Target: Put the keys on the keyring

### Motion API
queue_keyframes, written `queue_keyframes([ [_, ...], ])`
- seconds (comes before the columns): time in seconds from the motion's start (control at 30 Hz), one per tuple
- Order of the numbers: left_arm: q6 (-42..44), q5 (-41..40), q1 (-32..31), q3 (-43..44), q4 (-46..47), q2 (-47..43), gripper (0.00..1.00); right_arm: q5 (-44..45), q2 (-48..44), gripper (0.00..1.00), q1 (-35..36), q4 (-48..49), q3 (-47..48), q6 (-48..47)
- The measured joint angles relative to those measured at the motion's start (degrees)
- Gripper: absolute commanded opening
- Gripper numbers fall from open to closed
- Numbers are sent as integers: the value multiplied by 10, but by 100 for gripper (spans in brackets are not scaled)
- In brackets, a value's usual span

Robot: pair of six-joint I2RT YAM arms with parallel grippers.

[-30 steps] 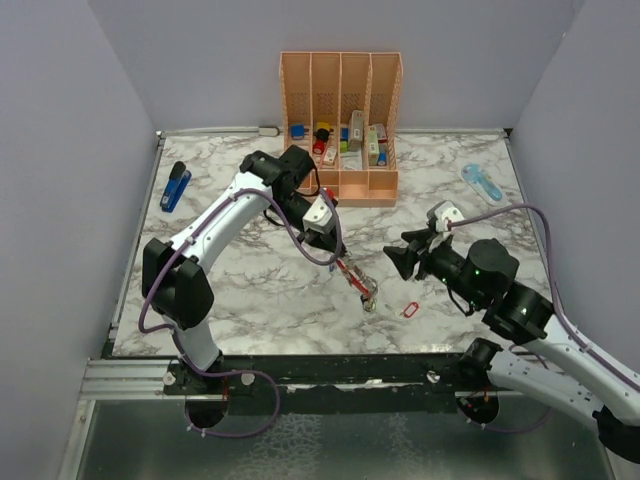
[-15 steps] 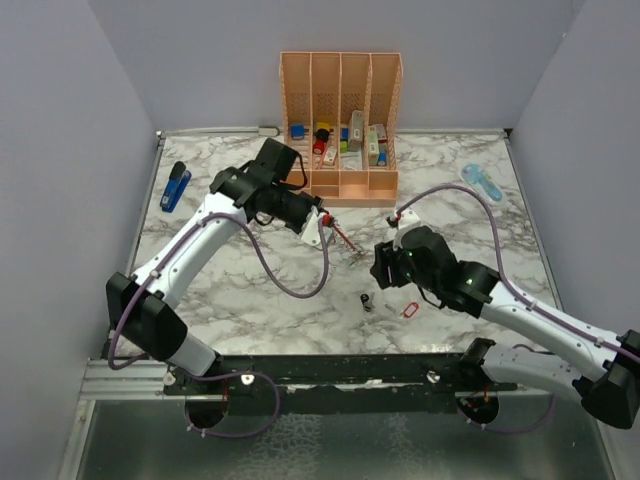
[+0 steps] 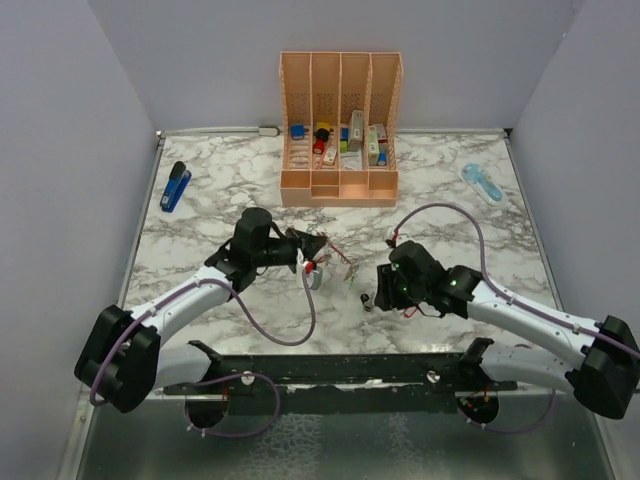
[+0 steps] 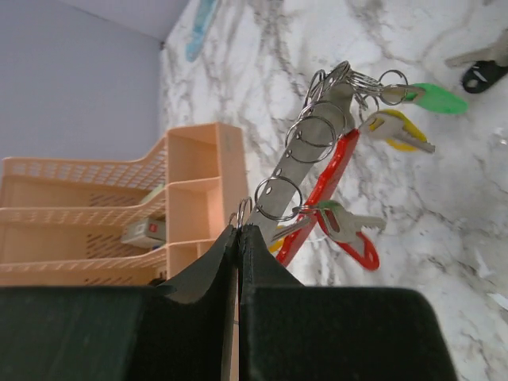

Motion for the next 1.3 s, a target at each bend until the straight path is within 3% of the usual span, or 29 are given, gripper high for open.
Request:
queue_keyframes([
  [0.2,-95,-35,0,-94,230,-23,0,-44,63,38,0,35,-23,8],
  [0.5,-168,-71,0,-159,386,-40,0,-71,107,32,0,89,-31,9],
  [0.67,-188,-77,0,-179,425,-56,0,-78,122,31,0,115,-44,11],
  [0.8,-197,-83,0,-190,443,-64,0,-78,124,19,0,122,-53,15],
  [1.0,-209,-88,0,-205,458,-75,0,-79,138,16,0,136,-54,15],
  [1.3,-222,-93,0,-212,471,-77,0,-84,151,1,0,149,-54,12],
])
